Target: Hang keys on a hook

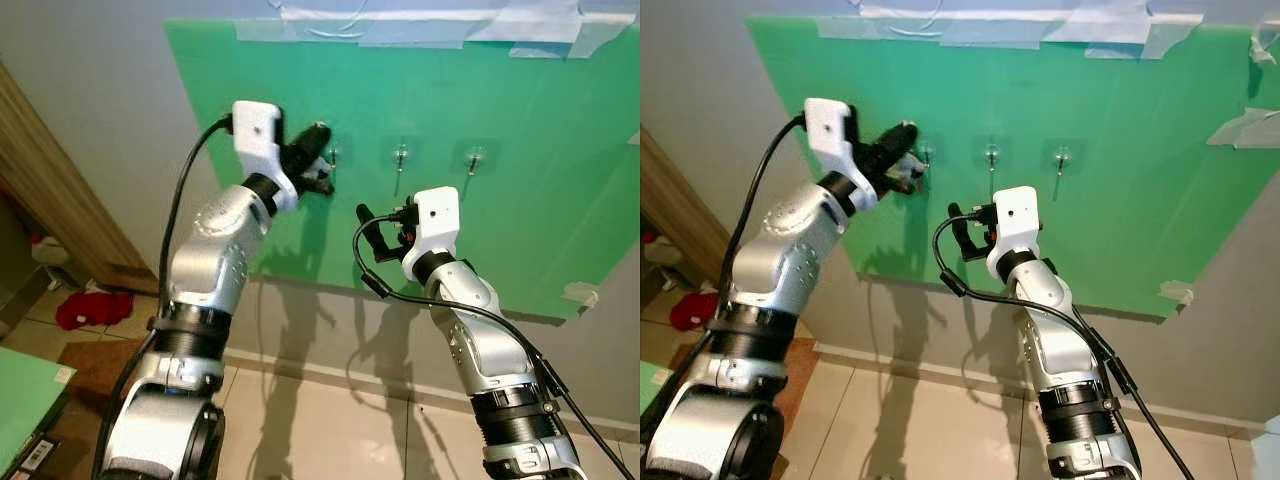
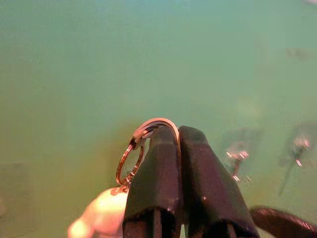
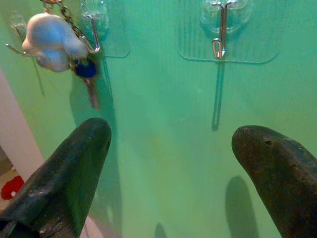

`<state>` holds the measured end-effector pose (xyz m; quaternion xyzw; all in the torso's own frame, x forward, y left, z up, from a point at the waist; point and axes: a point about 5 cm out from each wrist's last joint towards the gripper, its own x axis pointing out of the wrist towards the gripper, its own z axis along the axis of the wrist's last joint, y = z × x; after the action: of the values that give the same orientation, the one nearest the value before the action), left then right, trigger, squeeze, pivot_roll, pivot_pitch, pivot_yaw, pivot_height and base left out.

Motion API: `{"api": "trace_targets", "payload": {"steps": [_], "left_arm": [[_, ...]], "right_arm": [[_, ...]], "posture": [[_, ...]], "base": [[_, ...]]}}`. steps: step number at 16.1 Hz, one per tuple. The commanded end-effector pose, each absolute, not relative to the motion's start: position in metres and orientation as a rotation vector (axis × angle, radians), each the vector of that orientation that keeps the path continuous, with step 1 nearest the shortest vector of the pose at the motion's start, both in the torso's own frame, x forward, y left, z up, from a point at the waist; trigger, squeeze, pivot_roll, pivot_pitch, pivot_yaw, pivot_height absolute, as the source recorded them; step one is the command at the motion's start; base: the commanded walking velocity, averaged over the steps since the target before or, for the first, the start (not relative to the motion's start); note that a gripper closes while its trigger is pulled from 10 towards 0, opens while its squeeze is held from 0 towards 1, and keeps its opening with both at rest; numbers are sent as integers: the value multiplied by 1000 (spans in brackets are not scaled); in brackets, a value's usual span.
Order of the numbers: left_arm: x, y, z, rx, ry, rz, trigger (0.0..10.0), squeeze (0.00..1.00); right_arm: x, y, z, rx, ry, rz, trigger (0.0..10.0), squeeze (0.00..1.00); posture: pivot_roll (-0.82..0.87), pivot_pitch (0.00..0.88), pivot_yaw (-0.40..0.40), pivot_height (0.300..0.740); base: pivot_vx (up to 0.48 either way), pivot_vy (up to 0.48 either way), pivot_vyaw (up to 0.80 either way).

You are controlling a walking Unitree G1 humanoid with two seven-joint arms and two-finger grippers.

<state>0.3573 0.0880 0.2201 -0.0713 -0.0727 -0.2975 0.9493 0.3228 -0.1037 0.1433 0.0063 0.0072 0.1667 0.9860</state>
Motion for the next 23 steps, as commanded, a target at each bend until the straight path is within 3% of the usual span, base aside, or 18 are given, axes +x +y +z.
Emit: {"api": "trace_targets", "payload": {"steps": [1, 10, 14, 21, 23], "left_arm": [[355, 89, 223, -97, -175, -614, 0, 0], [348, 78, 213, 38, -172, -648, 0, 0], [344, 74, 205, 386, -218, -660, 0, 0], [345, 76, 204, 414, -237, -645, 0, 0], [346, 78, 206, 328, -232, -628, 0, 0]], "right_arm": [[322, -101, 147, 14, 1, 342, 10000, 0], [309, -95, 145, -9, 45, 488, 10000, 0], [306, -92, 145, 2, 59, 505, 10000, 0], [306, -92, 145, 0, 64, 509, 10000, 0], [306, -93, 145, 0, 65, 507, 10000, 0]], "posture": [[-60, 0, 124, 740], [-68, 0, 121, 740], [-66, 0, 119, 740], [-65, 0, 117, 740], [-65, 0, 118, 740]], "base": [[0, 0, 0], [0, 0, 0], [0, 0, 0], [0, 0, 0], [0, 0, 0]]}}
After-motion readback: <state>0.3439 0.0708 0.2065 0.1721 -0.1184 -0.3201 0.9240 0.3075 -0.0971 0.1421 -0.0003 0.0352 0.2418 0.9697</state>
